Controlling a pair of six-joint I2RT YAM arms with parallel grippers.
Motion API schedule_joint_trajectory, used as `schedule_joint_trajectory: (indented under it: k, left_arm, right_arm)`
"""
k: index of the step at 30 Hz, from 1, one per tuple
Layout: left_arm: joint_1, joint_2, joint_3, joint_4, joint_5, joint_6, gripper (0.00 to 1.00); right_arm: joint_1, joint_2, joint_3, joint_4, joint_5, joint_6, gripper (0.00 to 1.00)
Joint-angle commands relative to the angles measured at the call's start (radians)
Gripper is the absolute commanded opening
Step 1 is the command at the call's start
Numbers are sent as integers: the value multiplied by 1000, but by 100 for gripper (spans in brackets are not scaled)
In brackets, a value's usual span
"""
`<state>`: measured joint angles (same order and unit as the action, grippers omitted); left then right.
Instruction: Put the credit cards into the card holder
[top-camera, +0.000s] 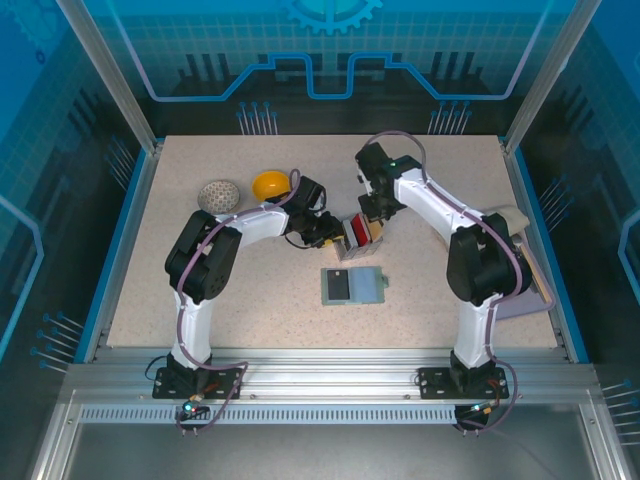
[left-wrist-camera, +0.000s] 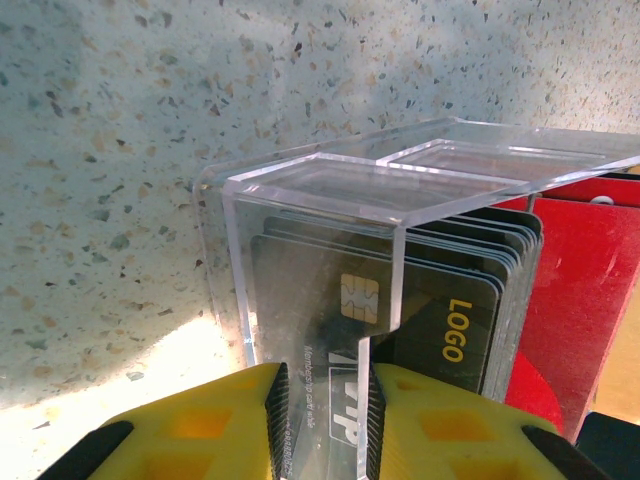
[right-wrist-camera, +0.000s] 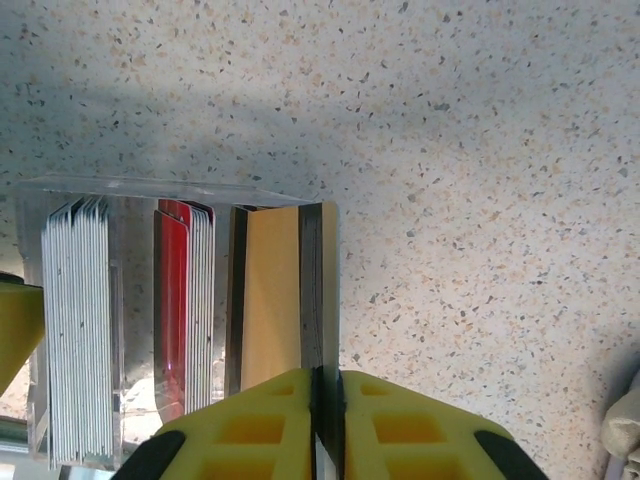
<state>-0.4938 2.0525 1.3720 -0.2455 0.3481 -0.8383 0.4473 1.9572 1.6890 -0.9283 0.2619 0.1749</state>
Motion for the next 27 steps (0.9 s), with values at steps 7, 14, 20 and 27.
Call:
schedule_joint_trajectory:
  k: [7,14,20,27]
  left_arm:
    - [6,-60,-40,-51,-13,16,31]
    - [6,-172,-92,-22,-43,12,43]
    - [9,-314,-166,87,-11,-28,58]
    - [14,-383,-244,441,211,-178,67]
  right_arm:
    - [-8,-111,-7,-22,-104,35,9]
    - [-80,-269,-159,126,-391,150,5]
    - [-176,-435,-340,329,-678,303,4]
    - [-234,-519,-462,501,-874,451,4]
